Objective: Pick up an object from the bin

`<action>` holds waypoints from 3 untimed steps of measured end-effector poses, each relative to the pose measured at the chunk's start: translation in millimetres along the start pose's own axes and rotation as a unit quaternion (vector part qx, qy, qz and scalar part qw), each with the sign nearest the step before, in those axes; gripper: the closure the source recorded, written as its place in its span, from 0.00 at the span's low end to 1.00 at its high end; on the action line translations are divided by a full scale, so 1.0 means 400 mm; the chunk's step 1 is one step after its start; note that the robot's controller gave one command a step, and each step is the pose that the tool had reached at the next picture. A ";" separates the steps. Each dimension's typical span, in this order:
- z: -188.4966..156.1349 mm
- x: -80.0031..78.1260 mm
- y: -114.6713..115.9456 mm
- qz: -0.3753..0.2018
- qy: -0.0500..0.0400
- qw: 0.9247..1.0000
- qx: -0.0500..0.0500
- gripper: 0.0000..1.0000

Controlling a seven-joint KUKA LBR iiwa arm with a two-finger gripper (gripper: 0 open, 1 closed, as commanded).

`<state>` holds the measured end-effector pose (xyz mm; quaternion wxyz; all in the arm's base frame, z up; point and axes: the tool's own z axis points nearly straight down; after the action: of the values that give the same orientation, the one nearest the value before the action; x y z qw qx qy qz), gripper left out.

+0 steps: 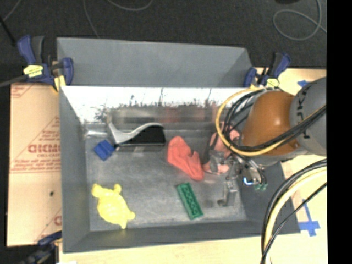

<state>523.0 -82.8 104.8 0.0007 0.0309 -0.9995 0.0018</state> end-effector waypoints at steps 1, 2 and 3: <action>0.011 -0.039 0.061 -0.076 -0.007 0.997 0.000 0.00; 0.039 -0.053 0.077 -0.003 -0.005 1.000 -0.001 0.00; 0.062 -0.128 0.139 -0.013 -0.011 1.000 0.000 0.00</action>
Offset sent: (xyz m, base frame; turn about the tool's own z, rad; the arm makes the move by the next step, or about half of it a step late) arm 0.0196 0.0401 -0.0348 -0.0527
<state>570.5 -24.3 79.7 -0.0106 0.0440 -0.9990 0.0015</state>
